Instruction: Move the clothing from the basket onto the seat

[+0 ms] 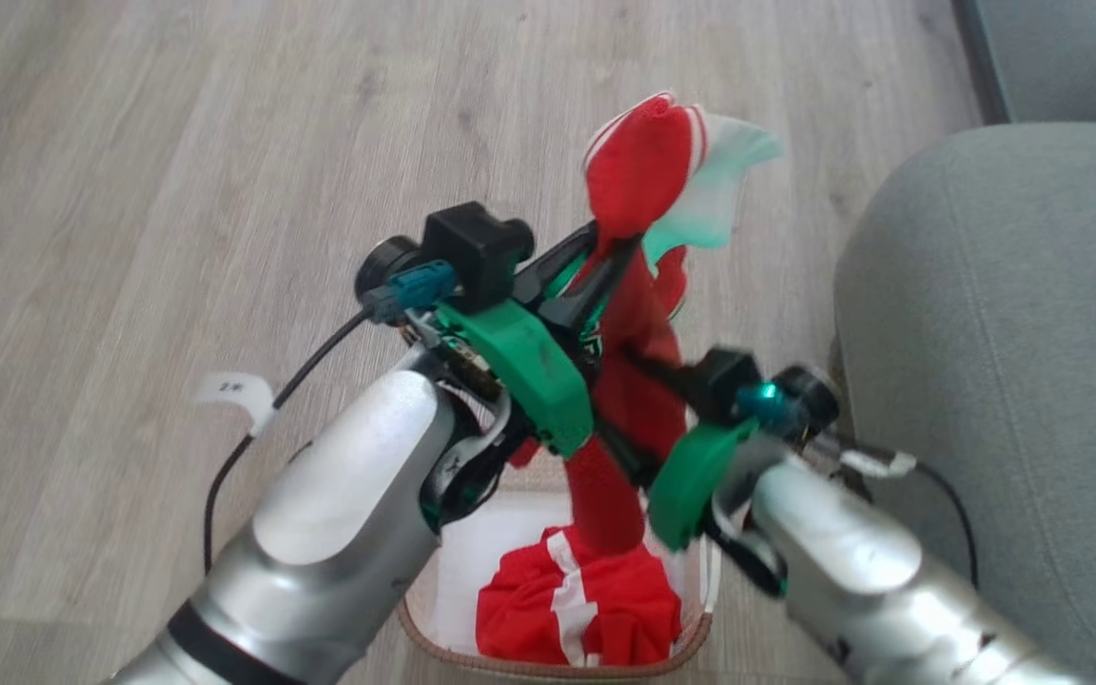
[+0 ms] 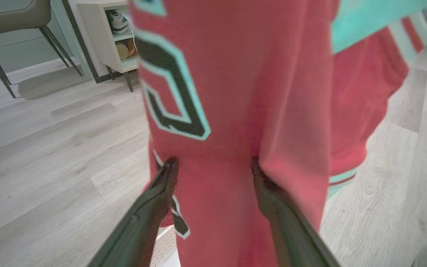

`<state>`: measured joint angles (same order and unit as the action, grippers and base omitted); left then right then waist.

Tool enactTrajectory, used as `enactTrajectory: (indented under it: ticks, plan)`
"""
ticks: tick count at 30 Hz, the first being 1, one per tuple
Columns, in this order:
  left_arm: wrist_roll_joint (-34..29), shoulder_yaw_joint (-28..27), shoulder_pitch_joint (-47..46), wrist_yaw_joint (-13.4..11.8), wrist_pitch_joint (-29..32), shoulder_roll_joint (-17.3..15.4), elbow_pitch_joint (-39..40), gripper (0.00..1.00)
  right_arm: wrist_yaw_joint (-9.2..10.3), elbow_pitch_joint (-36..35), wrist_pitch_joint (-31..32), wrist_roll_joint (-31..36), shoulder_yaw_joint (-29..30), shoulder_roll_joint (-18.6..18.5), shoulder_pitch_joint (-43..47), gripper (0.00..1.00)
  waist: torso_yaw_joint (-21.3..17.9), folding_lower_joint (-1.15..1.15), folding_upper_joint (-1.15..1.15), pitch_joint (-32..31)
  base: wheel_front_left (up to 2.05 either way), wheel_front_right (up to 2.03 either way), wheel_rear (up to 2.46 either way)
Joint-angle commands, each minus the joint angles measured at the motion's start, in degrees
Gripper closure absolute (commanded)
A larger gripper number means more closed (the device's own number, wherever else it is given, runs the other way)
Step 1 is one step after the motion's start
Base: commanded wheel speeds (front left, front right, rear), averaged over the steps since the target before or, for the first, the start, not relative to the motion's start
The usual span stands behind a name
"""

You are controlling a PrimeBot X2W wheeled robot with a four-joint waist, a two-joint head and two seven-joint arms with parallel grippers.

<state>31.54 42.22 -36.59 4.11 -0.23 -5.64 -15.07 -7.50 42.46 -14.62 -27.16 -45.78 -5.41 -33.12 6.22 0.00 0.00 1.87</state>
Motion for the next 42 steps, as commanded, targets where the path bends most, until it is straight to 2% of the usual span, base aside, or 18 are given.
enactTrajectory:
  ticks: [1,8,9,10,11,17,27,32,42]
  plan:
    - [0.38,-1.65,-4.70,0.18,-0.11,-0.07,2.40,1.00,0.01,0.02,-0.38,-0.39,0.89,1.53,-3.62,0.00,0.66,0.00,0.00,1.20,0.00,0.00,0.00]
    - [0.66,-0.38,-5.60,0.06,-0.51,1.02,2.52,1.00,0.01,4.06,-0.38,-0.37,4.26,1.61,-8.68,0.00,1.61,0.00,0.00,2.99,0.00,0.00,0.00]
    - [0.71,-0.29,-5.72,0.02,-0.59,1.10,2.47,1.00,0.01,4.00,-0.38,-0.20,4.98,1.60,-9.20,0.25,1.67,0.00,0.00,3.13,0.00,0.00,0.00]
    - [0.76,-0.24,-5.83,-0.01,-0.68,1.17,2.40,1.00,0.01,3.76,-0.38,0.04,5.65,1.57,-9.62,0.87,1.72,0.00,0.00,3.25,0.00,0.00,0.00]
    - [0.80,-0.21,-5.94,-0.05,-0.77,1.22,2.33,1.00,0.01,3.70,-0.38,0.20,6.12,1.55,-9.90,1.00,1.75,0.00,0.00,3.36,0.00,0.00,0.00]
    - [1.05,-0.14,-6.28,-0.19,-1.29,1.24,1.61,1.00,0.01,2.26,-0.38,1.05,7.38,1.21,-10.46,1.00,1.63,0.00,0.00,3.32,0.00,0.00,0.00]
    - [1.89,-1.04,-5.87,-0.52,-2.04,0.17,0.24,1.00,0.01,-1.84,-0.38,0.26,6.00,0.68,-8.90,1.00,0.72,0.00,0.00,2.57,0.00,0.00,0.00]
    - [2.33,-1.81,-5.06,-1.05,-2.71,-0.83,-0.85,1.00,0.01,-6.09,-0.38,-0.22,5.60,-1.09,-6.66,1.00,0.26,0.00,0.00,2.24,0.00,0.00,0.00]
    - [3.42,-2.79,-1.84,-2.30,-3.82,-2.72,-2.12,1.00,0.01,-16.51,-0.38,0.16,10.04,-5.18,0.33,1.00,-0.83,0.00,0.00,2.00,0.00,0.00,0.00]
